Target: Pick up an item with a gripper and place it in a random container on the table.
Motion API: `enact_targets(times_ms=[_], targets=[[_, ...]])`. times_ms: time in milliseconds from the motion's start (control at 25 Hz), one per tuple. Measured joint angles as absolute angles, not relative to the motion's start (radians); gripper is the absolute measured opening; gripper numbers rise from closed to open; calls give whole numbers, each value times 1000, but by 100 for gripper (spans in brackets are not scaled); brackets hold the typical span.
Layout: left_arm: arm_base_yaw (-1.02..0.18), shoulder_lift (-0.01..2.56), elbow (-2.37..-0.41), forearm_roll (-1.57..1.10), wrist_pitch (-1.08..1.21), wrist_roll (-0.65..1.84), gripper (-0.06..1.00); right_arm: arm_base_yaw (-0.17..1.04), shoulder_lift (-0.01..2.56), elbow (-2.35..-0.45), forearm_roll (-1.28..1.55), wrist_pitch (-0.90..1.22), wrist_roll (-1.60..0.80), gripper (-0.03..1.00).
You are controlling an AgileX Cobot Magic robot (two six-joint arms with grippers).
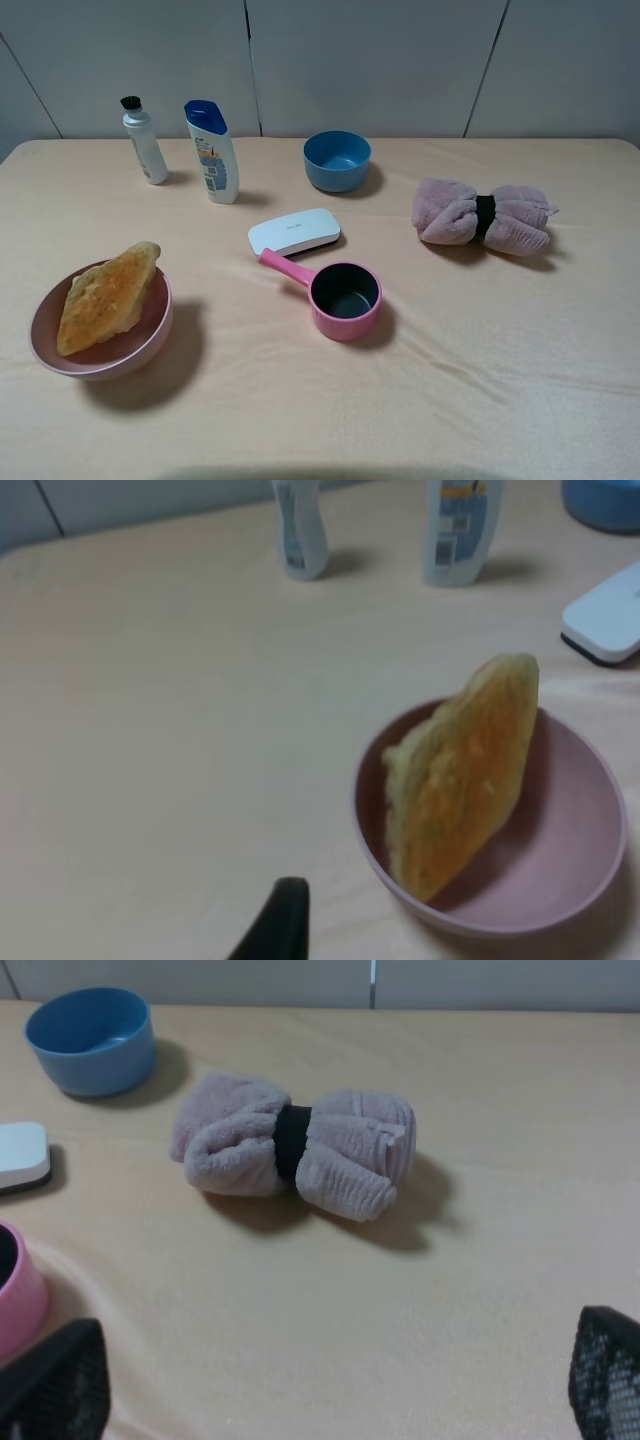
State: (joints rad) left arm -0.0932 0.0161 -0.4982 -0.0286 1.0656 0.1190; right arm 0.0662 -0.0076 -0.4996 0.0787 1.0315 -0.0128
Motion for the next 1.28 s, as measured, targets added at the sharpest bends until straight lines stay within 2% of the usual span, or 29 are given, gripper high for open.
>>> enact_targets(times_ms=[240, 1280], targets=[[-58, -7, -492, -44, 1062, 115, 94, 66, -8, -500, 79, 1032, -13, 69], [-58, -7, -492, -43, 1062, 107, 94, 66, -8, -500, 79, 1032, -13, 69]])
